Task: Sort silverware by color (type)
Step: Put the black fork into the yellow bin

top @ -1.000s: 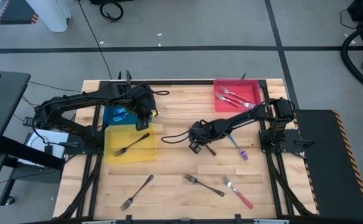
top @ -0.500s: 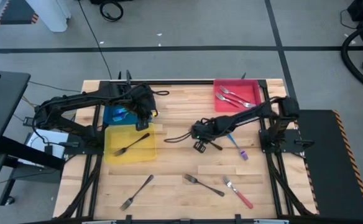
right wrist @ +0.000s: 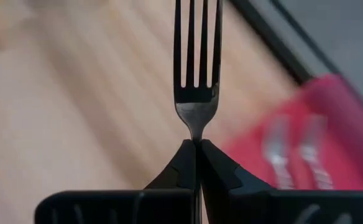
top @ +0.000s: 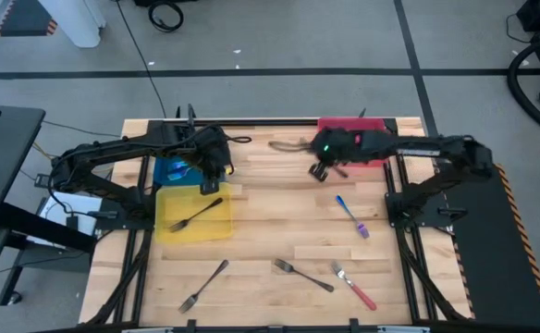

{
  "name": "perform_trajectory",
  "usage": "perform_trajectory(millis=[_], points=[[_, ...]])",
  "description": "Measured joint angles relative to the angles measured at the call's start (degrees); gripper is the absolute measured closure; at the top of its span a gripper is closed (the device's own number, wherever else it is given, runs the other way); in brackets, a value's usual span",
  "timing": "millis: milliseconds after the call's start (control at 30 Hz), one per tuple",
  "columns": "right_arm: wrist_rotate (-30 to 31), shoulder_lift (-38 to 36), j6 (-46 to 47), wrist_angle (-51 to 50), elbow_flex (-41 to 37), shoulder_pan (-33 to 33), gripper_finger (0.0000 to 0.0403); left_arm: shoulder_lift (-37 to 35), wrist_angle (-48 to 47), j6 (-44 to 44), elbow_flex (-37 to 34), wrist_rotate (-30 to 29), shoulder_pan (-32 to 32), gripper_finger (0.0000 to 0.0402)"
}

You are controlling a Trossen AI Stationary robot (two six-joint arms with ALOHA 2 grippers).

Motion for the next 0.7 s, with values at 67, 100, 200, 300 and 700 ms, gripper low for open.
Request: perform_trajectory(millis=[67, 100, 200, 300, 700], points=[[0.9, -1.9, -3.4, -2.0, 0.0, -3.5, 0.0393, 0.0, 1.0, 0.0, 0.0, 0.0, -0.4, 0.0296], [1.5, -2.7, -5.0, -2.6, 0.0, -5.3, 0.0393, 0.0, 1.3, 0.0, 0.0, 0.0, -0.6, 0.0296], [4.4, -4.4, -10.0, -3.1, 0.0, -11.1, 0.0392, 0.0, 2.3, 0.0, 0.0, 0.0, -1.8, 0.0296], [4.8, -4.5, -14.7, -3.1, 0.0, -17.3, 0.0391, 0.0, 3.0, 0.0, 0.0, 0.0, -3.2, 0.0296], [-2.4, 7.2, -26.2, -2.8, -2.1, -32.6, 0.0391, 0.0, 4.4, 0.0, 0.0, 0.0, -9.1, 0.0296]])
